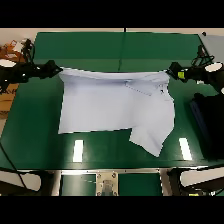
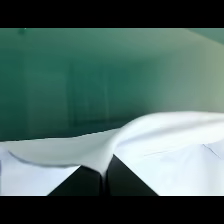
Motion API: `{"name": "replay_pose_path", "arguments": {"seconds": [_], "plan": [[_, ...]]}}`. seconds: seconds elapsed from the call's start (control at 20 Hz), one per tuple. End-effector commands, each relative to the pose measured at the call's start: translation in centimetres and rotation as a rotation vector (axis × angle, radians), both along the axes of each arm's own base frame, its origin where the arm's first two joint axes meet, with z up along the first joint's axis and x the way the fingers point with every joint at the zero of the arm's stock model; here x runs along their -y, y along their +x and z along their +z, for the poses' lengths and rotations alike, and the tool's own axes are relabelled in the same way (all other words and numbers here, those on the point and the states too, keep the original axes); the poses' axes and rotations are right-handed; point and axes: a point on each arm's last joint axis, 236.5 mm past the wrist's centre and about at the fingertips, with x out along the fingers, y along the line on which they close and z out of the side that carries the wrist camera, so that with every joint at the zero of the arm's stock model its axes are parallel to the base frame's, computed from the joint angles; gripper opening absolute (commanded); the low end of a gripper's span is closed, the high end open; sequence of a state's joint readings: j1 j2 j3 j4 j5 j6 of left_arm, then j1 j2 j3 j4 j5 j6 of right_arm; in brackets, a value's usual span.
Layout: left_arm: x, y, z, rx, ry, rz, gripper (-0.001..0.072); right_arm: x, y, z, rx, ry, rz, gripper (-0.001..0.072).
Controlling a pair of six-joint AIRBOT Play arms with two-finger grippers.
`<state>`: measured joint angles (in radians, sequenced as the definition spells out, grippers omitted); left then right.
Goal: Fold the shirts.
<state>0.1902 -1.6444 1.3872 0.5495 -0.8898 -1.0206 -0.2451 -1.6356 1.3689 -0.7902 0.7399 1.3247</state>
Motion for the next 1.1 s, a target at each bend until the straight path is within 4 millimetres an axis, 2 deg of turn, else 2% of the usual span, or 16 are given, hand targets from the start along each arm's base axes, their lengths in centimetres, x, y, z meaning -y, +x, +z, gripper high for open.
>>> {"name": "replay_pose_path", "arguments": {"seconds": [0.0, 0.1, 0.25, 0.4, 0.5, 0.55, 0.65, 0.8, 0.9, 1.05], "plan": [[-1.0, 3.1, -1.5, 0.018, 0.005, 0.056, 0.0022, 0.5, 4.2, -2.3, 0.009, 0.028, -0.016, 0.0014], [-1.6, 4.7, 0.8, 0.075, 0.011, 0.081, 0.0022, 0.9, 6.3, -0.6, 0.063, 0.018, -0.015, 0.0014], [-1.8, 6.1, 3.1, 0.132, 0.015, 0.086, 0.0022, 1.3, 7.7, 1.4, 0.117, 0.005, -0.014, 0.0014], [-1.8, 6.2, 3.5, 0.138, 0.017, 0.08, 0.0022, 1.3, 8.0, 2.0, 0.13, 0.001, -0.013, 0.0014], [-1.5, 5.6, 2.9, 0.118, 0.035, 0.05, 0.0022, 1.3, 7.7, 1.7, 0.119, -0.009, 0.001, 0.0014], [-1.4, 4.9, 2.1, 0.085, 0.052, 0.027, 0.0022, 1.0, 7.2, 1.3, 0.096, -0.016, 0.025, 0.0015], [-1.6, 2.3, -1.0, -0.053, 0.126, -0.033, 0.0022, 1.4, 4.6, -1.2, -0.021, -0.101, 0.117, 0.0013], [-2.1, -1.6, -5.7, -0.234, 0.19, -0.091, 0.0022, 3.9, -0.2, -5.4, -0.249, -0.253, 0.203, 0.0012], [-1.4, -3.3, -8.1, -0.293, 0.182, -0.108, 0.0022, 4.5, -2.1, -6.4, -0.329, -0.288, 0.24, 0.0011], [0.2, -4.9, -11.0, -0.346, 0.196, -0.148, 0.0022, 4.7, -3.0, -6.9, -0.366, -0.303, 0.258, 0.0012]]}}
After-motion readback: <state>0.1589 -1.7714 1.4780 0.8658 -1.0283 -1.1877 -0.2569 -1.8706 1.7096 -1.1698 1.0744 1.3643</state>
